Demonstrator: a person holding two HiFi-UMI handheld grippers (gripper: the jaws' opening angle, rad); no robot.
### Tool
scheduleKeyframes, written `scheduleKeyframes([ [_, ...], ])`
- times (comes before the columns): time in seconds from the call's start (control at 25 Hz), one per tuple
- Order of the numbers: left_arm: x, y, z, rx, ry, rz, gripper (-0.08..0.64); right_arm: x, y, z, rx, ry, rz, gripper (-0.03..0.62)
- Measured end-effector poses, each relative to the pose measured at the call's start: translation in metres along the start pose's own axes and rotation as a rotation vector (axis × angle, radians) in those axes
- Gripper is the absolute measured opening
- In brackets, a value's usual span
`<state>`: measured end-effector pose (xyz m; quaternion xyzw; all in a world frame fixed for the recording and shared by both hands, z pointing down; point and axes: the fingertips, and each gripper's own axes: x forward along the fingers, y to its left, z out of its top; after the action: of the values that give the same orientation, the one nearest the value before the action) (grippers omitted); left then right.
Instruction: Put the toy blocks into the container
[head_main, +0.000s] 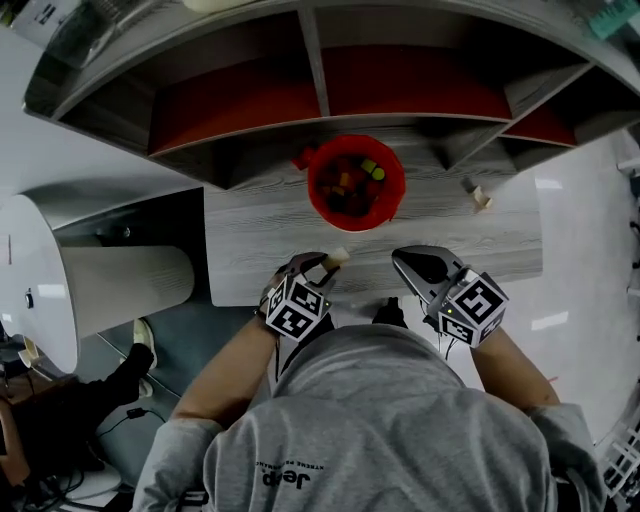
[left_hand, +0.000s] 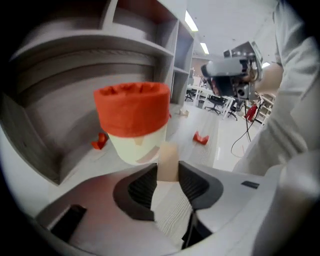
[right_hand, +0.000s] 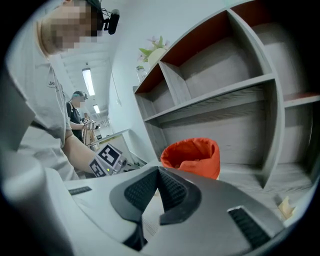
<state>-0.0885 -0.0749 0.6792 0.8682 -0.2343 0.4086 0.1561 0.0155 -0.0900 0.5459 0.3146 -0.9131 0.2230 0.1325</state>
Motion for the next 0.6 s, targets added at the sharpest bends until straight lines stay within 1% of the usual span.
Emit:
scheduleKeyframes([
  [0.16, -0.043, 0.012, 0.058, 0.054, -0.073, 0.031, 0.169, -0.009, 0.002, 0.026, -0.030, -0.046, -0.013, 0.021],
  [0.32, -0.068, 0.030, 0.112, 0.114, -0.118, 0.074, 0.169, -0.021, 0.000, 0.052, -0.060, -0.087, -0.037, 0.021],
  [0.48, -0.073, 0.051, 0.149, 0.141, -0.111, 0.104, 0.169, -0.033, -0.001, 0.074, -0.100, -0.122, -0.063, 0.021],
  [0.6, -0.069, 0.064, 0.167, 0.149, -0.100, 0.122, 0.169, -0.041, -0.004, 0.086, -0.127, -0.140, -0.080, 0.021],
])
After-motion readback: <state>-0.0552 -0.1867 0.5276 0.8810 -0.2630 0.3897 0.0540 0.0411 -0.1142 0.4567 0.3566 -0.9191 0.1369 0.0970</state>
